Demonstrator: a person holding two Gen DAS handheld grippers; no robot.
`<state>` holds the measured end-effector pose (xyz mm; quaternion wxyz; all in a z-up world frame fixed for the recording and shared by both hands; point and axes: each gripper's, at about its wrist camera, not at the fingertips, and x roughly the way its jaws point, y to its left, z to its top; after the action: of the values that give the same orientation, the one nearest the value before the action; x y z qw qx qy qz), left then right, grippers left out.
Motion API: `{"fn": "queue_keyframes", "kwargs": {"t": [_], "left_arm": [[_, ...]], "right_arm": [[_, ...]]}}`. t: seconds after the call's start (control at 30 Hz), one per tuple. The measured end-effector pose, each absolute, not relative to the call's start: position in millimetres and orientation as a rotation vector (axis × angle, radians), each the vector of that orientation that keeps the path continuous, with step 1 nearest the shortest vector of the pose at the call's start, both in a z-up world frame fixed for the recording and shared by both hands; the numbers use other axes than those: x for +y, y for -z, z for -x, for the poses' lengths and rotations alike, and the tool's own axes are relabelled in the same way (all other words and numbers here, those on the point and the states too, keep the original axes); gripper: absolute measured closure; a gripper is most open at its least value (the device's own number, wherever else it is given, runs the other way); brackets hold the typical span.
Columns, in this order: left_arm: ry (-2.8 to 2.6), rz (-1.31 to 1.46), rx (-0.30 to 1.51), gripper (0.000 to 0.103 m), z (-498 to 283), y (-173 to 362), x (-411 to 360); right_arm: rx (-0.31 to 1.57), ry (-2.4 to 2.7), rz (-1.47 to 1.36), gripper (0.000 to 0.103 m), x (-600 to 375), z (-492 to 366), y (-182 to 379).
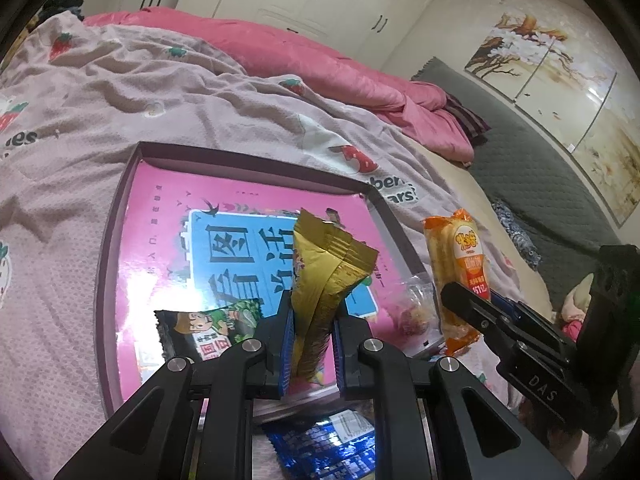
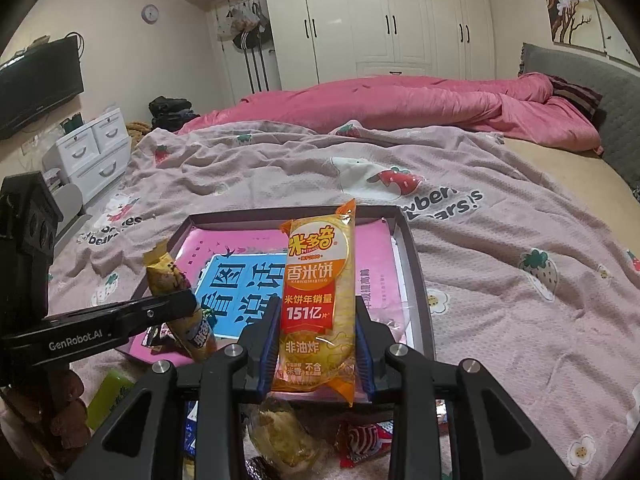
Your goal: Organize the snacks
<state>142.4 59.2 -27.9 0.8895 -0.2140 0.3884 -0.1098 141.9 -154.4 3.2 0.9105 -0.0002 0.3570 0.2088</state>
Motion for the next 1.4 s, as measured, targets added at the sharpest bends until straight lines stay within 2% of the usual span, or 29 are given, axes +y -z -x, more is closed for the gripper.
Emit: {"fn": "queue_keyframes", "kwargs": {"t": [0.8, 1.4], "left_arm": [[0.164, 0.413, 0.841, 0.081, -142.3, 35.0, 75.6], [0.185, 0.371, 0.857, 0.080, -141.0, 33.8, 61.6]], "right_arm": [[0.910, -0.452, 0.002, 0.070, -128.3, -169.6, 42.9], [0.943, -0.438, 0.002, 0.069, -131.1, -169.4, 50.0]]}}
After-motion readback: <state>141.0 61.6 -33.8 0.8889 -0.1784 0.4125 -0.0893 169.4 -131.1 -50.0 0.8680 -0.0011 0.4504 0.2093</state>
